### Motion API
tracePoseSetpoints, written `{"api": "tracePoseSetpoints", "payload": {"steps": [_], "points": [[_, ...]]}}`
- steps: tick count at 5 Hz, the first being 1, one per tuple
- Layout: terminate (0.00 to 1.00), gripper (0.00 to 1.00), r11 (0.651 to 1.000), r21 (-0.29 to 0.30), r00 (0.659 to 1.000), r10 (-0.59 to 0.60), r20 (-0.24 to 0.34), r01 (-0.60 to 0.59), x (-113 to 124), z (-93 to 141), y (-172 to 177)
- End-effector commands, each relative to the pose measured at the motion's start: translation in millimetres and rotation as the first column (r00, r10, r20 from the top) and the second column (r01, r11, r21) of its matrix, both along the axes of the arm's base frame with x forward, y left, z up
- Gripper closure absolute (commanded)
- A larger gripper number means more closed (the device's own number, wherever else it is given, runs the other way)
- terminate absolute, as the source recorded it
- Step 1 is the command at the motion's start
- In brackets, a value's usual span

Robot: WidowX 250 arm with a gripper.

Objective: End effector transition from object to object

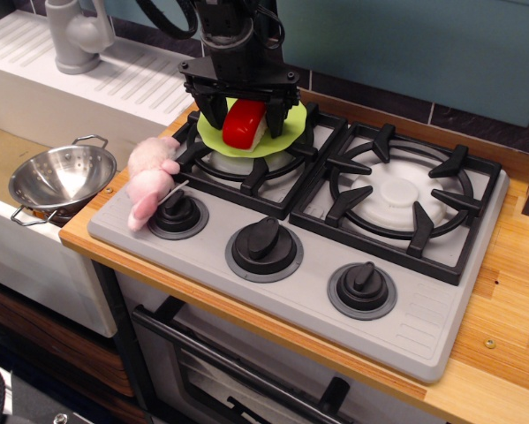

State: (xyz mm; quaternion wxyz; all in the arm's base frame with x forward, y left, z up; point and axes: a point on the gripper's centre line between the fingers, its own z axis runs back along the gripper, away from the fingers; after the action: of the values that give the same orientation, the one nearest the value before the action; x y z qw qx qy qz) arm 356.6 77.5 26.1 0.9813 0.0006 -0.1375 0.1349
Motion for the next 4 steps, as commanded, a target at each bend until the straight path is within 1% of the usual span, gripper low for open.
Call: {"api": "tracePoseSetpoints", "payload": {"steps": [1, 2, 3, 4], "points": [[0.0, 0.0, 1.0, 0.0, 1.0, 0.0, 0.0, 0.0, 0, 0, 0], [0.0, 0.0, 1.0, 0.007, 1.0, 0.007, -0.018, -0.007, 2, 31, -2], [0.0, 0.0, 1.0, 0.012, 0.999, 0.001, -0.033, -0.001, 1, 55, -4], [0.0, 0.0, 1.0, 0.017, 0.998, 0.016, -0.057, -0.015, 17, 86, -15]]}}
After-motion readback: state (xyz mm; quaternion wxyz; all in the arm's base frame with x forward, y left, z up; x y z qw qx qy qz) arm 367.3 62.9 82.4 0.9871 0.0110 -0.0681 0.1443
